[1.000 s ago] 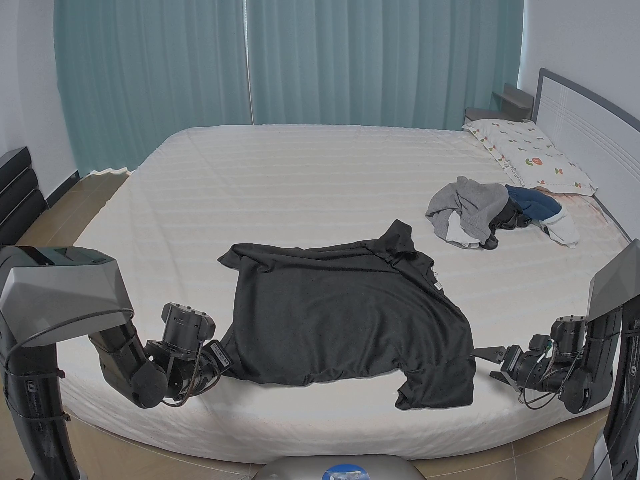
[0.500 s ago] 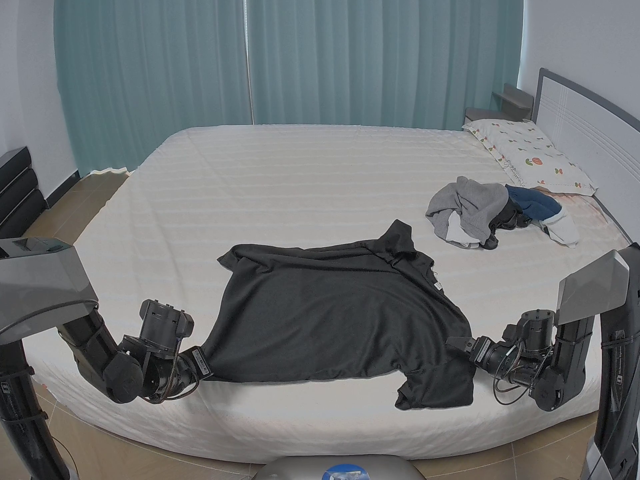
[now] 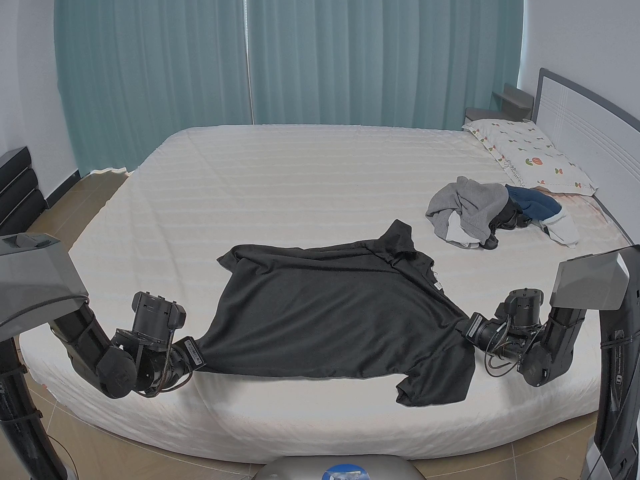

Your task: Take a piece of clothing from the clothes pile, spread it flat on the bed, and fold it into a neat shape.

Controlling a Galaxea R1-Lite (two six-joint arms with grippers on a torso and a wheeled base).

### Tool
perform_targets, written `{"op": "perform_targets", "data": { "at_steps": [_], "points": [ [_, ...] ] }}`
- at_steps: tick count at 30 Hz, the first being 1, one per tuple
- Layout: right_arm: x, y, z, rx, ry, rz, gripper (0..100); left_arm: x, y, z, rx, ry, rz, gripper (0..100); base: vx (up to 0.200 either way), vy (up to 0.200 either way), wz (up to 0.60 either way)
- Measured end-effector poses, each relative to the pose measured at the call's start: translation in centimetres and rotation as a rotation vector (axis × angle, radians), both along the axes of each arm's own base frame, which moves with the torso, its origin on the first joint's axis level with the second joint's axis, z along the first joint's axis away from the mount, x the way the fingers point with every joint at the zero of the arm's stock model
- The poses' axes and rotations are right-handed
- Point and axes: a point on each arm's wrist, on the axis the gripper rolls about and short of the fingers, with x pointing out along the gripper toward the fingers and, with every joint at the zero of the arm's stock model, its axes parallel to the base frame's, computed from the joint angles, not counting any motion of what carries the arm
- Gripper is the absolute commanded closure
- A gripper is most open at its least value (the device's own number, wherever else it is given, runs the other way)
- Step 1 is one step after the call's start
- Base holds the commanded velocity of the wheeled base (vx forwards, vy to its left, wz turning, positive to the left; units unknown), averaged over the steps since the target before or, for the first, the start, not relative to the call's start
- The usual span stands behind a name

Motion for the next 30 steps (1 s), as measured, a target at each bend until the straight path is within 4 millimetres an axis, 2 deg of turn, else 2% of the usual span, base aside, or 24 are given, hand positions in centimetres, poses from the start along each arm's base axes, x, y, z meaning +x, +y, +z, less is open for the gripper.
{"op": "perform_targets", "data": {
  "at_steps": [7, 13, 18, 19, 25, 30],
  "points": [
    [2.9, 0.3, 1.0, -0.002, 0.009, -0.006, 100, 0.5, 0.3, 0.2, -0.012, -0.046, 0.017, 100, 0.0, 0.0, 0.0],
    [6.3, 0.8, 2.3, 0.0, 0.012, -0.005, 100, 0.9, 0.3, -0.6, -0.011, -0.042, 0.023, 100, 0.0, 0.0, 0.0],
    [8.4, 1.2, 2.2, -0.006, -0.015, -0.017, 100, 1.2, 0.5, -1.2, -0.012, -0.046, 0.032, 100, 0.0, 0.0, 0.0],
    [8.8, 1.3, 2.0, -0.007, -0.021, -0.02, 0, 1.3, 0.5, -1.4, -0.011, -0.043, 0.033, 100, 0.0, 0.0, 0.0],
    [9.4, 1.5, 0.7, -0.015, 0.003, -0.02, 0, 1.4, 0.5, -2.2, -0.005, -0.022, 0.036, 100, 0.0, 0.0, 0.0],
    [9.4, 0.4, 1.5, -0.007, -0.004, -0.04, 0, 1.4, 0.5, -2.6, -0.004, -0.011, 0.037, 100, 0.0, 0.0, 0.0]
  ]
}}
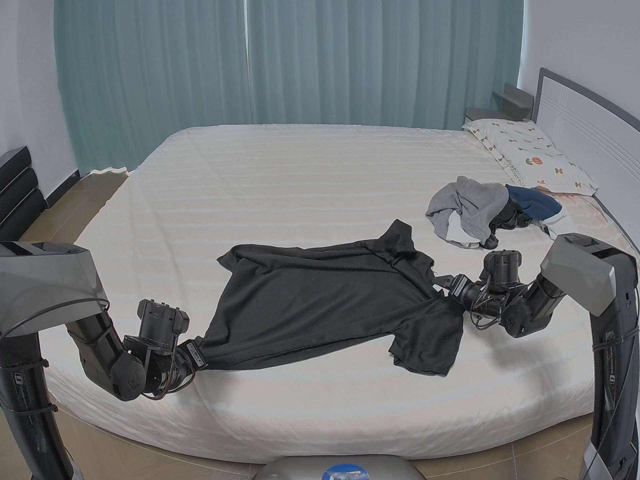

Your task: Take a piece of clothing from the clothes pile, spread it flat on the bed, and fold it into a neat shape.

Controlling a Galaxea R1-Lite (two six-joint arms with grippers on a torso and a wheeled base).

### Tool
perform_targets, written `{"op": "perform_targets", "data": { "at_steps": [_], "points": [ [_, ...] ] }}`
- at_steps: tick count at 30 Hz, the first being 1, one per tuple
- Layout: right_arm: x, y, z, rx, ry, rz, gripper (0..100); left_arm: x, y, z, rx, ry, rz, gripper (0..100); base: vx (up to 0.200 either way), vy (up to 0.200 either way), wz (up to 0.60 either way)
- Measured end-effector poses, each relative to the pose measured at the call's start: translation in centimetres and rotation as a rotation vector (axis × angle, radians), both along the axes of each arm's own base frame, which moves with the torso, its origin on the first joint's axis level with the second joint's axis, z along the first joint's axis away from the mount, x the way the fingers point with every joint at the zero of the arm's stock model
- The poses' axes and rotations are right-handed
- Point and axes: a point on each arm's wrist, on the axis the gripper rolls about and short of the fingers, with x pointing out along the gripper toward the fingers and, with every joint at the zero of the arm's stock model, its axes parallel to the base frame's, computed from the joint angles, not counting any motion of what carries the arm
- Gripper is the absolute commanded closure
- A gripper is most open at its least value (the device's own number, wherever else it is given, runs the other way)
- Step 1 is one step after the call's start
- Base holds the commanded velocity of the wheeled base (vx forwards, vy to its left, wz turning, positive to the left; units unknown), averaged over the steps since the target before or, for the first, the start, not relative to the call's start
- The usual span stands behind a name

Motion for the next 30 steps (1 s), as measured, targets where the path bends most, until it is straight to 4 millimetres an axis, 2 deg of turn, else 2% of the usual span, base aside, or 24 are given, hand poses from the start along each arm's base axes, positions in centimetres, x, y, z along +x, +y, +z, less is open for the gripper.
{"op": "perform_targets", "data": {
  "at_steps": [6, 13, 18, 22, 30],
  "points": [
    [-1.7, -1.4, 1.7, 0.013, 0.021, -0.004, 0, 0.0, 0.0, -0.1, 0.0, 0.005, 0.0, 100, 0.0, 0.0, 0.0],
    [-5.8, -1.8, 2.5, 0.031, 0.106, 0.042, 0, -0.1, 0.0, -0.2, -0.002, 0.011, -0.004, 100, 0.0, 0.0, 0.0],
    [-8.6, 0.6, 2.2, 0.032, 0.176, 0.127, 0, -0.2, -0.1, -0.3, -0.004, 0.016, -0.007, 100, 0.0, 0.0, 0.0],
    [-10.0, 2.4, 1.8, 0.026, 0.213, 0.181, 0, -0.2, -0.1, -0.4, -0.005, 0.02, -0.01, 100, 0.0, 0.0, 0.0],
    [-10.4, 3.8, 0.4, -0.005, 0.251, 0.199, 0, -0.4, -0.4, -0.6, -0.005, 0.027, -0.021, 100, 0.0, 0.0, 0.0]
  ]
}}
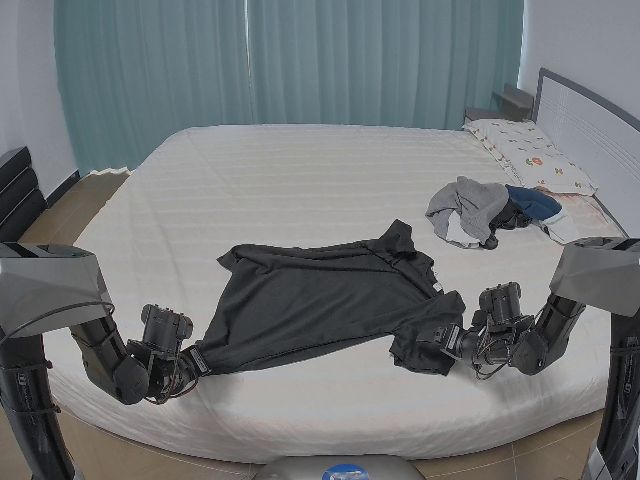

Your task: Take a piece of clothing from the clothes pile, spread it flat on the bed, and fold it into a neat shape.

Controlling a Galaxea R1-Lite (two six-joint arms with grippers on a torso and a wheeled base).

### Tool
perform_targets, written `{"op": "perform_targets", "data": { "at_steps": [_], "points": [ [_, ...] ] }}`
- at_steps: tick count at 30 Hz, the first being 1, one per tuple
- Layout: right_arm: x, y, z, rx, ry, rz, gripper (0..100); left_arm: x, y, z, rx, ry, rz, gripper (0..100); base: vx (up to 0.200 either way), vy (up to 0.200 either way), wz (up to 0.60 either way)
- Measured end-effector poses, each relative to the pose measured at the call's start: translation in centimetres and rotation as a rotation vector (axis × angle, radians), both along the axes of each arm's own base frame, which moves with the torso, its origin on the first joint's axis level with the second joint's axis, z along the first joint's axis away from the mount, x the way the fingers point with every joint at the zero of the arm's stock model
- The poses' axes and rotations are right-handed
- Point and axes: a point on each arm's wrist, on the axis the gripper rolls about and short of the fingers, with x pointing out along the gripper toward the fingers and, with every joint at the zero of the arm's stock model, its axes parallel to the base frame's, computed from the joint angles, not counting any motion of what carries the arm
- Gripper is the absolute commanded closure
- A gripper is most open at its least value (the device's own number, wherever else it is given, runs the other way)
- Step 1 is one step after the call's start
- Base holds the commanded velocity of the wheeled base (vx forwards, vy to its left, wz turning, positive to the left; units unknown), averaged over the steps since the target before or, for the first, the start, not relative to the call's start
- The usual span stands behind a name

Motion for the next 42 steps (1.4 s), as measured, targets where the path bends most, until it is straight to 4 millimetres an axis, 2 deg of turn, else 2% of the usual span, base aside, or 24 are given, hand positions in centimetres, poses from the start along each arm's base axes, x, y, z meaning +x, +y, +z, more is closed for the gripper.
{"op": "perform_targets", "data": {
  "at_steps": [6, 13, 22, 32, 33, 42],
  "points": [
    [0.0, 0.4, -0.4, -0.006, 0.006, 0.006, 0, 0.0, -0.1, -0.1, 0.002, 0.002, -0.002, 100, 0.0, 0.0, 0.0],
    [-0.2, 0.2, 0.1, -0.027, -0.005, -0.021, 0, 0.0, 0.0, -0.2, 0.004, 0.006, -0.002, 100, 0.0, 0.0, 0.0],
    [-2.0, -0.5, 1.6, -0.034, 0.028, -0.025, 0, -0.1, -0.1, -0.3, 0.006, 0.01, -0.004, 100, 0.0, 0.0, 0.0],
    [-2.5, -0.1, 1.0, -0.033, 0.054, -0.011, 0, -0.1, -0.1, -0.3, 0.008, 0.011, -0.004, 100, 0.0, 0.0, 0.0],
    [-2.4, 0.0, 0.9, -0.032, 0.054, -0.007, 100, -0.1, -0.1, -0.3, 0.008, 0.011, -0.003, 100, 0.0, 0.0, 0.0],
    [-1.3, 1.1, 0.5, 0.023, 0.066, -0.053, 100, -0.2, 0.0, -0.3, 0.008, 0.012, -0.004, 100, 0.0, 0.0, 0.0]
  ]
}}
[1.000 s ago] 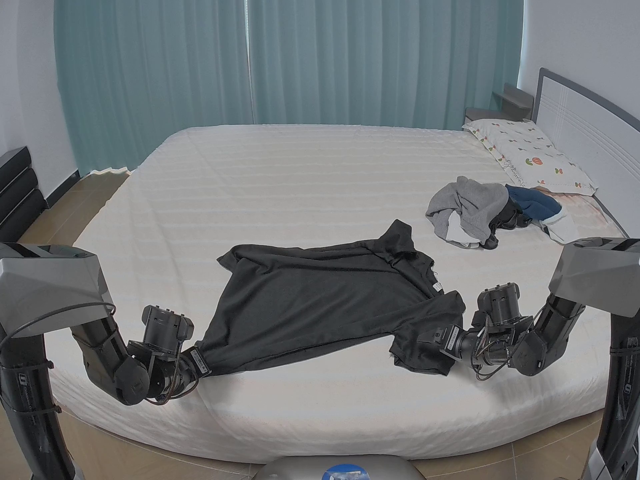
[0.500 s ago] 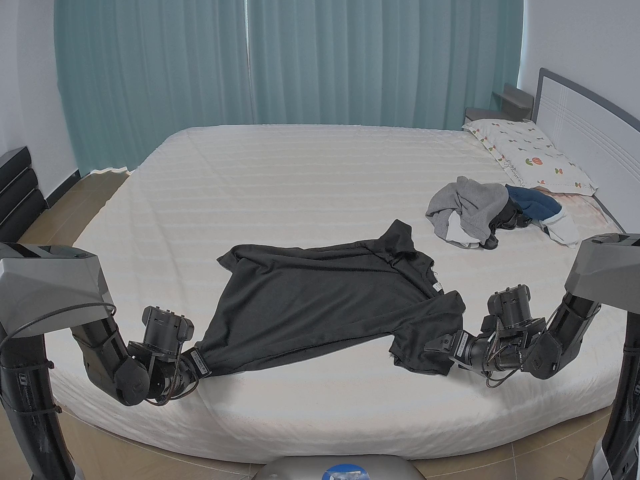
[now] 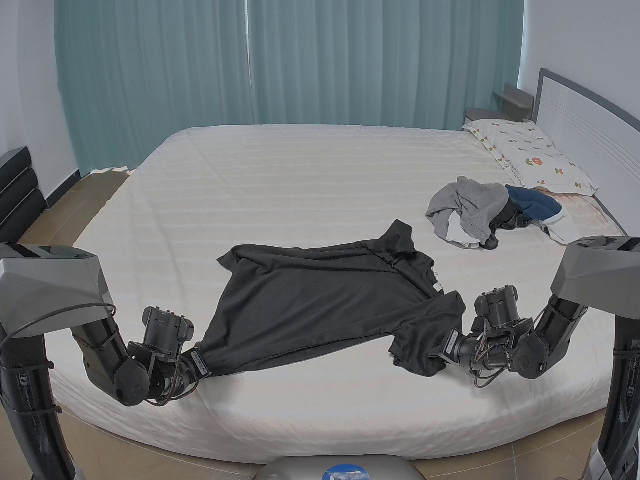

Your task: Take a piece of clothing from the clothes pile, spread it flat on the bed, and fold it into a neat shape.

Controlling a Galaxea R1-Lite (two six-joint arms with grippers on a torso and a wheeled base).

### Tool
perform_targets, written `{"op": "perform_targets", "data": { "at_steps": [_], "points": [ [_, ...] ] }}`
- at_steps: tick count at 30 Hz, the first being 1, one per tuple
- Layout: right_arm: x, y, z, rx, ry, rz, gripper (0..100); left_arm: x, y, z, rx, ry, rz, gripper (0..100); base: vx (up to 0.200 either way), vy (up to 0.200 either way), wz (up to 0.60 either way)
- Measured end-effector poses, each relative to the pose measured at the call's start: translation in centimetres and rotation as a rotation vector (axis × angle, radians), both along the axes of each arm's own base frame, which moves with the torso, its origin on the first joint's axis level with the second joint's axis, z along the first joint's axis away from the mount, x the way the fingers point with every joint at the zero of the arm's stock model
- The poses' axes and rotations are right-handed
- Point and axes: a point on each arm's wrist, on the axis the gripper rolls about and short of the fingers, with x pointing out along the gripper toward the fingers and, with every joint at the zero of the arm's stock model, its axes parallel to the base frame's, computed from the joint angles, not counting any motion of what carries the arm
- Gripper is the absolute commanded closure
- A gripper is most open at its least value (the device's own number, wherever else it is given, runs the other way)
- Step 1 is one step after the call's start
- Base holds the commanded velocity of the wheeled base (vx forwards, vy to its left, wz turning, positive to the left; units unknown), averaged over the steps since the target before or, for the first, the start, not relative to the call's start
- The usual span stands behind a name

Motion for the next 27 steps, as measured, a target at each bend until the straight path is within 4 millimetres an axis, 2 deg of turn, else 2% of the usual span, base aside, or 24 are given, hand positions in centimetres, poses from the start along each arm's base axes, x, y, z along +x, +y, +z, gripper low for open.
{"op": "perform_targets", "data": {
  "at_steps": [3, 8, 19, 27],
  "points": [
    [-0.1, 0.0, 0.0, -0.003, 0.003, 0.0, 100, 0.0, 0.0, 0.0, 0.001, 0.0, -0.001, 100, 0.0, 0.0, 0.0],
    [-1.3, -0.7, 0.2, -0.021, 0.021, 0.004, 100, -0.1, 0.0, 0.0, 0.007, 0.003, -0.005, 100, 0.0, 0.0, 0.0],
    [-6.2, -4.1, 2.8, -0.095, 0.015, 0.045, 100, -1.0, 0.3, 0.0, 0.05, 0.028, -0.045, 100, 0.0, 0.0, 0.0],
    [-9.7, -5.7, 3.5, -0.152, 0.022, 0.1, 100, -2.8, 0.7, 0.2, 0.119, 0.071, -0.128, 100, 0.0, 0.0, 0.0]
  ]
}}
